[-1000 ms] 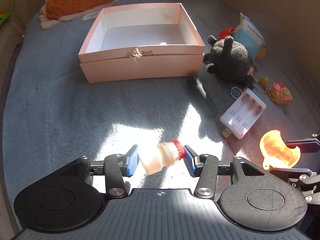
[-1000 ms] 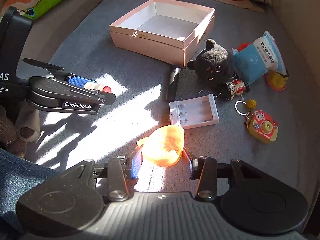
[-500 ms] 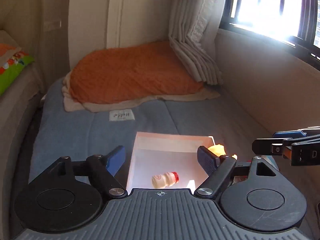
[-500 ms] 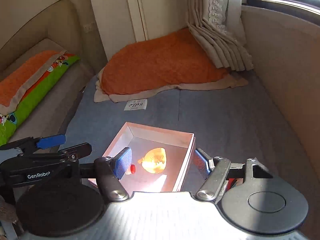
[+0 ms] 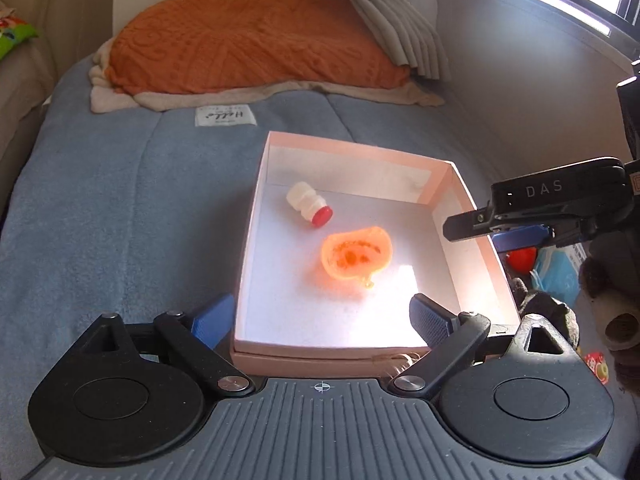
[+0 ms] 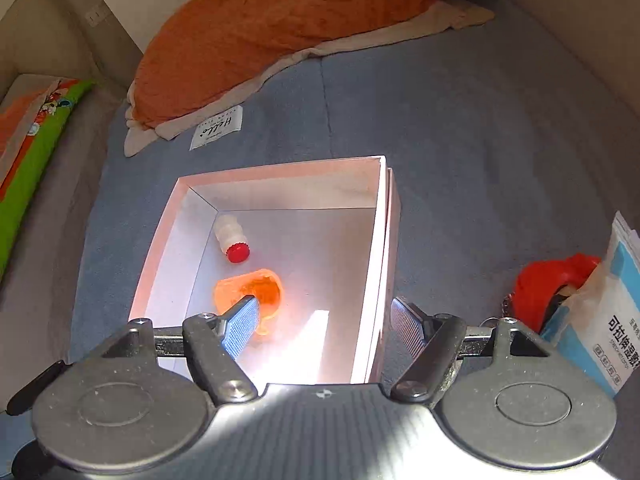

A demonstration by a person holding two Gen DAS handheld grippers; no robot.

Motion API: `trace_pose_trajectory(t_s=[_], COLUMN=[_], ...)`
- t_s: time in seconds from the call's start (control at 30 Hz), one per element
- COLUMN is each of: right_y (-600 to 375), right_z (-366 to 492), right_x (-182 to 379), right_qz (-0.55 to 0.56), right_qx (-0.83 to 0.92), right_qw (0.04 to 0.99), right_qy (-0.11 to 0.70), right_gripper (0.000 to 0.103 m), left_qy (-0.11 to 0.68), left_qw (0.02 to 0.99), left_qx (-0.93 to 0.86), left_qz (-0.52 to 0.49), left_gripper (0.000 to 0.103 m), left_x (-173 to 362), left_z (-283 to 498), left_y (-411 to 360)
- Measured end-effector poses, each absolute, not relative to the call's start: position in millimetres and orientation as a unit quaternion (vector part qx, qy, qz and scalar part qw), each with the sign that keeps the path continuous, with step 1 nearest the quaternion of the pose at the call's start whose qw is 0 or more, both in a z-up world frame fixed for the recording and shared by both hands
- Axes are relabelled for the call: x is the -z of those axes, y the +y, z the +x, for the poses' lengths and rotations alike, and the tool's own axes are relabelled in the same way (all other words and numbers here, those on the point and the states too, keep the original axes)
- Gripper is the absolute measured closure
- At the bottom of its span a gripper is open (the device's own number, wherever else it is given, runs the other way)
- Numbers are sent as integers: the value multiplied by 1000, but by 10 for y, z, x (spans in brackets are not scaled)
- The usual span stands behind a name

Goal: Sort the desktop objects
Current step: 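Carry the bottle and pumpkin into the pink box and open both tools, then move the left tool toward the black flashlight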

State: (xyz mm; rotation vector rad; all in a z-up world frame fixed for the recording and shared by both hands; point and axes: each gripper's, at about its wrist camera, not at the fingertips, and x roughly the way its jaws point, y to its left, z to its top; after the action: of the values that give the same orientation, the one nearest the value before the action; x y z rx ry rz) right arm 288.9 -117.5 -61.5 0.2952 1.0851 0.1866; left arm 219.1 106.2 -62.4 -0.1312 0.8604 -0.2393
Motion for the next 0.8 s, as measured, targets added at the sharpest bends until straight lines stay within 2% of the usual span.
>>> trace_pose_trajectory(t_s=[0.03, 0.07, 0.2, 0.3, 0.4, 0.47, 0.53, 0.6, 0.67, 0.8], right_y=[-1102, -1016, -658, -593, -805, -998, -1174, -1355, -1484, -1662], right_z=[2949, 3000, 3198, 3124, 2747, 2392, 2044, 1650, 1336, 936], right_x=[606, 582, 469, 303, 43, -51, -67, -20, 64, 403], right_qz=[138, 131, 84, 50, -7, -56, -86, -109, -113, -78], right_qx=[-85, -82, -135, -150, -150, -135, -107, -80, -53, -38], right_qw=[843, 846, 862, 877, 906, 924, 937, 944, 942, 903], right_qy=[513, 510, 481, 454, 396, 353, 321, 300, 311, 421], right_gripper=[16, 12, 13, 17, 17, 7, 0, 0, 0, 0], left_qy=[419, 423, 426, 424, 393, 361, 368, 396, 417, 455], left_qw=[898, 896, 896, 901, 918, 932, 929, 917, 907, 888], left_qx=[113, 110, 87, 54, 34, 31, 37, 49, 52, 52], left_qz=[-68, -77, -86, -75, -44, -4, 13, -1, -2, 36], left_gripper=[6, 6, 5, 4, 0, 0, 0, 0, 0, 0], left_x=[638, 648, 608, 574, 504, 516, 589, 674, 764, 932], left_z=[2197, 2194, 2121, 1990, 1724, 1528, 1484, 1502, 1477, 1353], left_y=[1064, 1086, 1213, 1296, 1211, 996, 776, 559, 361, 52])
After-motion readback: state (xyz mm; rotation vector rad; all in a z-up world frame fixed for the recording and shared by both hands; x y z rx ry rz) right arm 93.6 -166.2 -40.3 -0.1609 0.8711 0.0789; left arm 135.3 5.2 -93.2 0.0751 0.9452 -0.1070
